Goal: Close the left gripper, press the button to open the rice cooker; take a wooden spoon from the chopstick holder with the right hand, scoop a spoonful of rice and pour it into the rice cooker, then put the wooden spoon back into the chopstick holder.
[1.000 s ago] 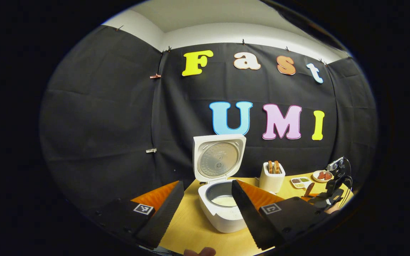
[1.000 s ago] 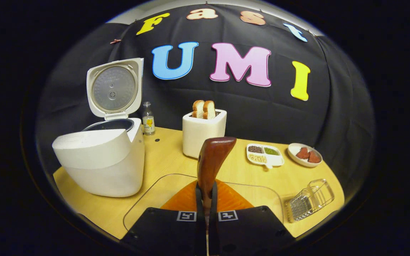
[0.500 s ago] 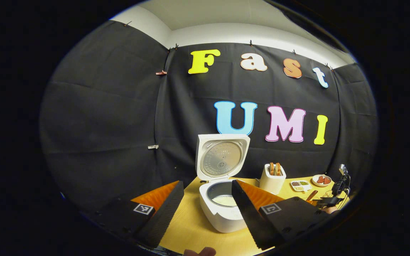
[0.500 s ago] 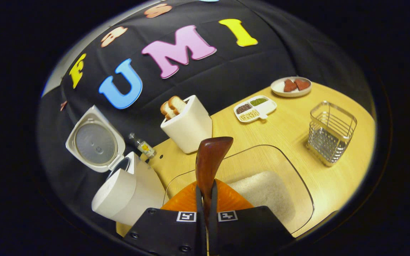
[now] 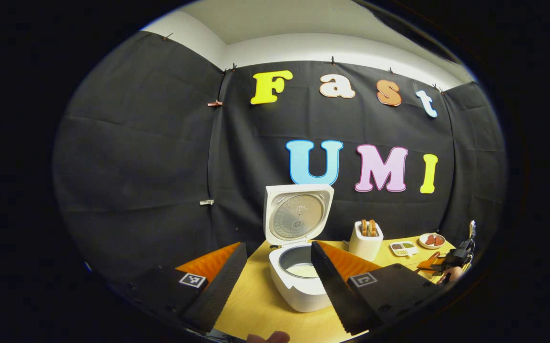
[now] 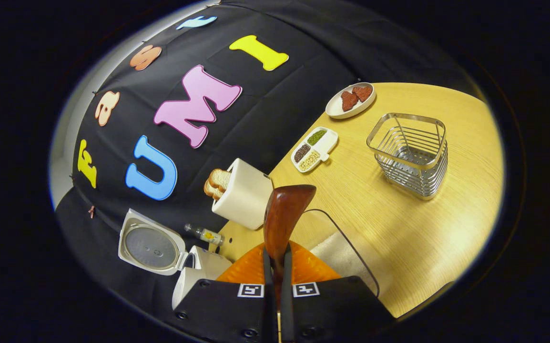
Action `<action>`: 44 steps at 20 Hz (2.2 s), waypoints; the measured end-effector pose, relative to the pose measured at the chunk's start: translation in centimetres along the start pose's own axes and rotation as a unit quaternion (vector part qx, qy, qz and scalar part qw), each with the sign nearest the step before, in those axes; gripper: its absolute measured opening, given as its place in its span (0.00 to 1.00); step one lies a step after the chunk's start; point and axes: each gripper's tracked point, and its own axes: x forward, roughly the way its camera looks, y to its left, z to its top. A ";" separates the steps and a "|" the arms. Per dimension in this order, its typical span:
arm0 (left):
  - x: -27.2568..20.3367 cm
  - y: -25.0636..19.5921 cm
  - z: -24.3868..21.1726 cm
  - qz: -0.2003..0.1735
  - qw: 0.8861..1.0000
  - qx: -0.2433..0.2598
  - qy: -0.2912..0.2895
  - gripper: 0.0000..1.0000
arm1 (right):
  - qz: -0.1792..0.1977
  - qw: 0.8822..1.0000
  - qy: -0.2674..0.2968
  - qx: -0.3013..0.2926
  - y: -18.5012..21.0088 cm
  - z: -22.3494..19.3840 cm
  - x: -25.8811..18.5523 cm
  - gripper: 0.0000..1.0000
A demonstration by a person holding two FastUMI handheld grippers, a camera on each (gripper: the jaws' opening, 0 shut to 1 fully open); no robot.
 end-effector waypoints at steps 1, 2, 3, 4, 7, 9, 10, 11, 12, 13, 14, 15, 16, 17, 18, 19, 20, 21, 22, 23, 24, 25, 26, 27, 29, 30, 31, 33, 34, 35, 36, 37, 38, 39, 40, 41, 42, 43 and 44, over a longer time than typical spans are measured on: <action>0.0 -0.1 0.1 -0.001 1.000 -0.001 -0.001 0.94 | 0.001 1.000 0.000 0.003 0.1 0.3 -0.2 0.07; -0.1 -0.2 0.3 -0.002 1.000 -0.001 -0.003 0.94 | 0.001 1.000 -0.001 0.005 0.1 0.6 -0.3 0.07; -0.1 -0.3 0.3 -0.004 1.000 -0.001 -0.004 0.94 | 0.000 1.000 -0.002 0.007 0.1 0.9 -0.4 0.07; -0.1 -0.4 0.4 -0.004 1.000 0.000 -0.004 0.94 | 0.000 1.000 -0.004 0.012 0.1 1.2 -0.5 0.07; 0.0 -0.6 0.5 -0.006 1.000 0.001 -0.004 0.94 | 0.000 1.000 -0.008 0.019 0.4 2.1 -0.7 0.07; 0.2 -0.9 0.4 -0.010 1.000 -0.002 -0.003 0.94 | 0.001 1.000 -0.009 0.026 0.8 2.6 -0.9 0.07; 0.2 -1.1 0.3 -0.012 1.000 -0.005 -0.002 0.94 | 0.005 1.000 -0.009 0.028 1.1 2.8 -0.9 0.07; 0.2 -1.1 0.1 -0.013 1.000 -0.008 0.000 0.94 | 0.010 0.999 -0.010 0.030 1.6 2.9 -1.0 0.07; 0.2 -1.2 0.0 -0.014 1.000 -0.012 0.002 0.94 | 0.017 0.999 -0.010 0.034 2.2 3.0 -1.2 0.07; 0.2 -1.2 -0.2 -0.017 1.000 -0.014 0.003 0.94 | 0.024 0.999 -0.011 0.041 2.8 3.2 -1.4 0.07; 0.3 -1.3 -0.2 -0.020 1.000 -0.015 0.001 0.94 | 0.029 0.998 -0.012 0.050 3.5 3.5 -1.7 0.07; 0.3 -1.4 -0.2 -0.025 1.000 -0.016 -0.001 0.94 | 0.031 0.998 -0.016 0.056 4.1 4.0 -2.1 0.07; 0.4 -1.3 -0.1 -0.029 0.999 -0.015 -0.002 0.94 | 0.033 0.998 -0.022 0.058 4.8 4.6 -2.5 0.07; 0.6 -1.2 -0.2 -0.030 0.999 -0.014 -0.002 0.94 | 0.039 0.997 -0.027 0.058 6.0 4.9 -3.0 0.07; 0.7 -1.0 -0.2 -0.029 1.000 -0.011 -0.001 0.94 | 0.048 0.997 -0.030 0.058 7.3 5.4 -3.5 0.07; 0.8 -0.8 -0.3 -0.028 1.000 -0.009 0.000 0.94 | 0.059 0.996 -0.031 0.062 8.7 5.7 -4.0 0.07; 0.9 -0.6 -0.2 -0.028 1.000 -0.007 -0.001 0.94 | 0.070 0.995 -0.032 0.068 10.2 6.0 -4.4 0.07; 1.1 -0.5 -0.3 -0.029 1.000 -0.007 -0.001 0.94 | 0.080 0.994 -0.032 0.071 11.8 6.2 -4.6 0.07; 1.1 -0.4 -0.3 -0.029 1.000 -0.009 -0.001 0.94 | 0.087 0.993 -0.031 0.072 13.3 6.4 -4.8 0.07; 1.1 -0.2 -0.4 -0.031 0.999 -0.012 -0.001 0.94 | 0.093 0.993 -0.032 0.068 14.8 6.4 -4.9 0.07; 1.1 0.1 -0.3 -0.031 0.999 -0.016 -0.001 0.94 | 0.098 0.993 -0.032 0.061 16.3 6.3 -4.8 0.07; 1.1 0.3 -0.4 -0.030 0.999 -0.019 0.000 0.94 | 0.102 0.993 -0.030 0.052 17.8 6.1 -4.8 0.07; 1.1 0.6 -0.5 -0.029 0.999 -0.022 0.002 0.94 | 0.109 0.993 -0.026 0.046 19.3 5.8 -4.6 0.07; 1.4 0.7 -0.6 -0.028 0.999 -0.026 0.004 0.94 | 0.118 0.992 -0.022 0.044 20.9 5.3 -4.4 0.07; 1.5 1.0 -0.8 -0.030 0.999 -0.026 0.004 0.94 | 0.132 0.990 -0.010 0.045 23.8 4.0 -3.7 0.07; 1.6 1.3 -0.9 -0.029 0.999 -0.022 0.004 0.94 | 0.135 0.990 -0.006 0.043 25.0 3.3 -3.1 0.07; 1.7 1.5 -1.1 -0.027 0.999 -0.018 0.005 0.94 | 0.138 0.990 -0.002 0.039 26.1 2.5 -2.2 0.07; 1.7 2.4 -1.2 -0.023 1.000 -0.017 0.006 0.94 | 0.142 0.989 0.006 0.030 28.0 0.5 -0.6 0.07; 1.6 2.9 -1.3 -0.020 1.000 -0.019 0.008 0.94 | 0.144 0.989 0.011 0.024 29.0 -0.5 0.3 0.07; 1.5 3.5 -1.6 -0.017 1.000 -0.021 0.010 0.94 | 0.146 0.989 0.014 0.016 29.7 -1.6 1.2 0.07; 1.5 3.8 -1.8 -0.014 1.000 -0.022 0.012 0.94 | 0.146 0.989 0.015 0.003 30.4 -2.6 2.1 0.07; 1.6 4.2 -2.2 -0.010 1.000 -0.022 0.015 0.94 | 0.145 0.989 0.016 -0.012 30.8 -3.4 3.0 0.07; 1.6 4.6 -2.3 -0.007 1.000 -0.021 0.017 0.94 | 0.142 0.989 0.016 -0.030 31.1 -4.3 3.8 0.07; 1.5 5.0 -2.4 -0.005 1.000 -0.021 0.018 0.94 | 0.141 0.989 0.017 -0.049 31.4 -5.0 4.3 0.07; 1.5 5.3 -2.5 -0.003 1.000 -0.022 0.020 0.94 | 0.140 0.988 0.015 -0.070 31.8 -5.7 4.9 0.07; 1.6 5.6 -2.6 -0.001 1.000 -0.023 0.021 0.94 | 0.137 0.986 0.013 -0.093 31.9 -6.3 5.4 0.07; 1.6 6.0 -2.7 0.002 0.999 -0.024 0.023 0.94 | 0.134 0.984 0.010 -0.118 32.0 -6.8 6.0 0.07; 1.7 6.2 -3.0 0.004 0.999 -0.027 0.025 0.94 | 0.134 0.981 0.006 -0.143 32.4 -7.2 6.4 0.07; 1.7 6.4 -3.2 0.006 0.999 -0.030 0.028 0.94 | 0.133 0.977 0.002 -0.167 32.6 -7.6 6.8 0.07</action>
